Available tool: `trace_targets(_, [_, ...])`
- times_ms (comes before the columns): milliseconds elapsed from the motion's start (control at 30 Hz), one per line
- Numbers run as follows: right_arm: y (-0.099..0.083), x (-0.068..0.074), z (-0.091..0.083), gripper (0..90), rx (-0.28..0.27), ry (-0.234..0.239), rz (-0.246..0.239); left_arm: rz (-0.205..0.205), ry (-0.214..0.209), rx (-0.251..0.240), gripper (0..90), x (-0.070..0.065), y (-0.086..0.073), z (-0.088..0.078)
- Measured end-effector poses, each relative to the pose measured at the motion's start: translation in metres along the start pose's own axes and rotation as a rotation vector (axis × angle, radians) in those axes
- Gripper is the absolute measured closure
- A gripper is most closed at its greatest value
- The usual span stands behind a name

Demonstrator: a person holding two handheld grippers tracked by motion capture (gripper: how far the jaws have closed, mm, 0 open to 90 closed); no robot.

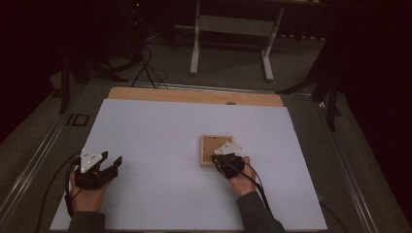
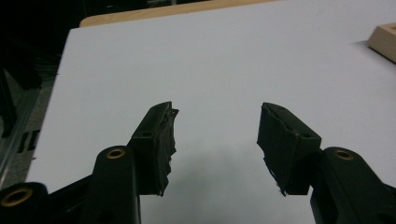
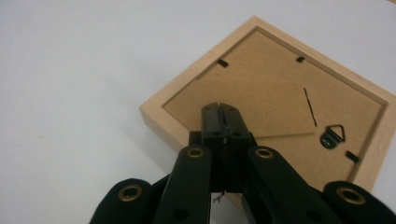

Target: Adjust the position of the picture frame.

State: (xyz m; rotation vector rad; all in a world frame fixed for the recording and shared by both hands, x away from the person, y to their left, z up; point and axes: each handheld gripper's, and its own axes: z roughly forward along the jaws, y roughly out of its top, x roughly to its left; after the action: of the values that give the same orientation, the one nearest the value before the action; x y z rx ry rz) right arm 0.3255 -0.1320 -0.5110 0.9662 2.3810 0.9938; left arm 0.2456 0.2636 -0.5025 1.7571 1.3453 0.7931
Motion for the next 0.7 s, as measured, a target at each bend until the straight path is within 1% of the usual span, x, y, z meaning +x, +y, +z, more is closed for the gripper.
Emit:
trace_targets(100, [0.001, 0.007, 0.001, 90.0, -0.006, 0.012, -0.01, 0.025, -0.01, 0.005, 45.7, -0.006, 0.001, 0.002])
trace_targets(200, [0.001, 0.014, 0.001, 90.0, -0.017, 0.037, -0.008, 0.044, -0.023, 0.008, 45.7, -0.013, 0.002, 0.004])
trace_targets(367, [0.001, 0.024, 0.001, 90.0, -0.024, 0.062, -0.022, 0.077, -0.046, 0.015, 45.7, -0.023, 0.004, 0.006])
trace_targets(433, [0.002, 0.027, 0.001, 90.0, -0.022, 0.072, -0.031, 0.072, -0.056, 0.015, 45.7, -0.025, 0.004, 0.007])
trace_targets(500, [0.002, 0.03, 0.0, 90.0, -0.021, 0.085, -0.044, 0.078, -0.064, 0.015, 45.7, -0.028, 0.005, 0.008])
trace_targets(600, [0.002, 0.032, -0.001, 90.0, -0.021, 0.092, -0.061, 0.088, -0.086, 0.014, 45.7, -0.034, 0.006, 0.009])
trace_targets(633, [0.001, 0.032, -0.002, 90.0, -0.03, 0.095, -0.067, 0.093, -0.093, 0.013, 45.7, -0.037, 0.007, 0.009])
trace_targets(700, [0.0, 0.03, -0.005, 90.0, -0.041, 0.093, -0.06, 0.103, -0.099, 0.015, 45.7, -0.04, 0.007, 0.01])
